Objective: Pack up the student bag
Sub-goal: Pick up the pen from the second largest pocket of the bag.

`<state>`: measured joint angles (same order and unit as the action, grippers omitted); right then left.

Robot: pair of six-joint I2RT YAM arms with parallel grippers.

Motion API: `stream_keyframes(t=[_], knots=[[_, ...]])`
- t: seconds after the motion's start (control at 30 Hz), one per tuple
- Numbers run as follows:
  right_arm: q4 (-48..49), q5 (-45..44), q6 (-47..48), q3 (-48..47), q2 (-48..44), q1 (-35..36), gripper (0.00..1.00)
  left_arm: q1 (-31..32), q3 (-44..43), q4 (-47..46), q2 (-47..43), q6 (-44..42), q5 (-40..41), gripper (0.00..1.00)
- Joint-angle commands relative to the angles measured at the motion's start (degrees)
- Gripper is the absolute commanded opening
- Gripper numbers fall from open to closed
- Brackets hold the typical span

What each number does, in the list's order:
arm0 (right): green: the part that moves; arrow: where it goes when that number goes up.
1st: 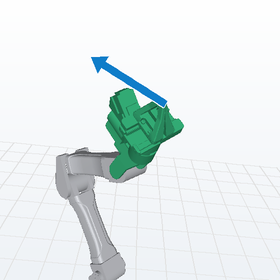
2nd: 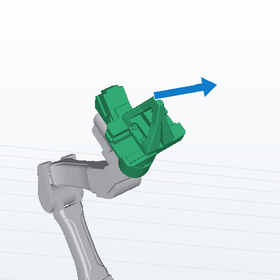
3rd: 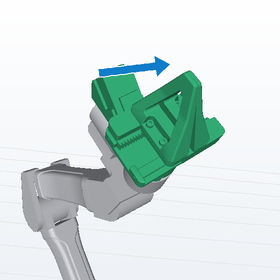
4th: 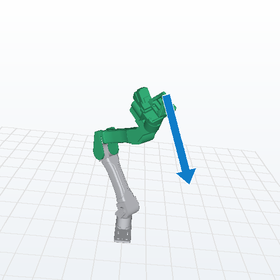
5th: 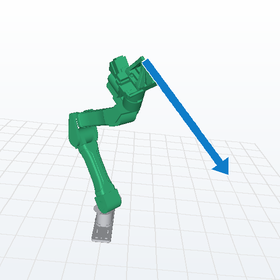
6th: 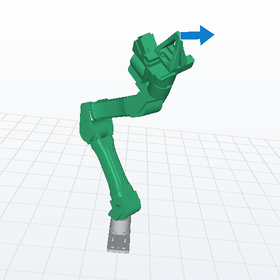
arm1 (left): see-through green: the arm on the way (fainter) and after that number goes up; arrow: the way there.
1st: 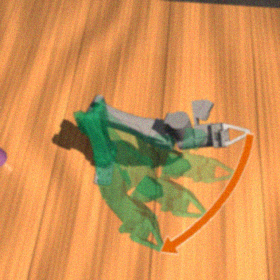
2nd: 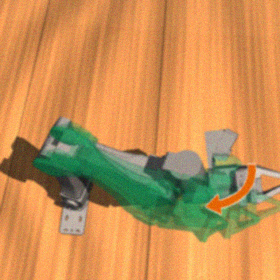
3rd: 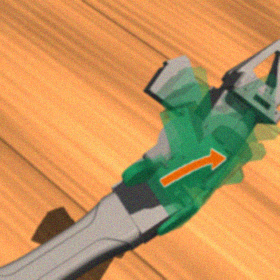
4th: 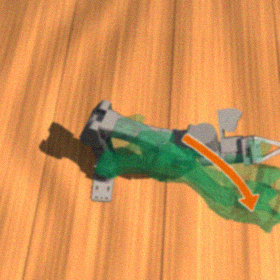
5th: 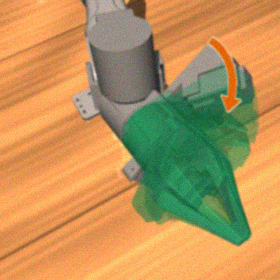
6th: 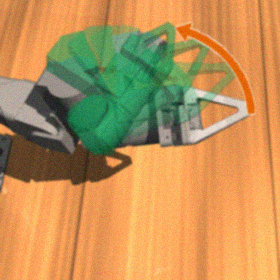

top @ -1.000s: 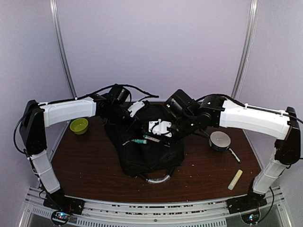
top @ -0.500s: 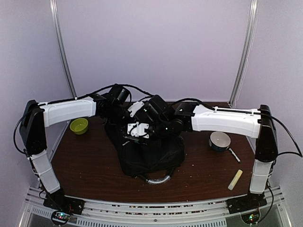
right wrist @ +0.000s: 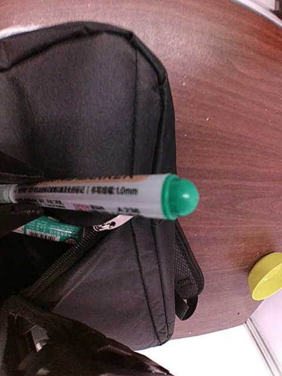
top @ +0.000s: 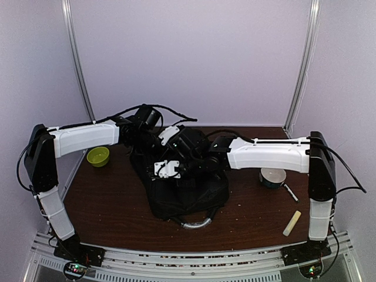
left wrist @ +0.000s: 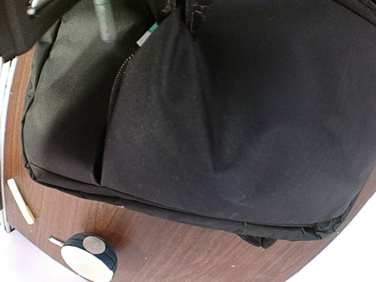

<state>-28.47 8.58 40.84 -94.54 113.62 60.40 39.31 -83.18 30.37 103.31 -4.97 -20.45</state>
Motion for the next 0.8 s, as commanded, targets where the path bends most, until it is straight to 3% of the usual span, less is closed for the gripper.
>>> stream_keyframes(t=[0.0, 0.3, 0.77], knots=[[4.10, -4.47, 2.12, 1.27, 2.68, -0.42, 0.05, -0.11, -3.31, -2.95, -2.32, -0.29, -4.50, 0.00], [7.32, -12.00, 3.05, 0.31, 6.43, -2.36, 0.04, -0.11, -3.44, -2.70, -2.32, -0.30, -4.75, 0.00], [12.35, -26.80, 14.16, 7.06, 5.32, -2.83, 0.04, -0.10, -3.57, -2.68, -2.77, -0.30, -5.31, 0.00]])
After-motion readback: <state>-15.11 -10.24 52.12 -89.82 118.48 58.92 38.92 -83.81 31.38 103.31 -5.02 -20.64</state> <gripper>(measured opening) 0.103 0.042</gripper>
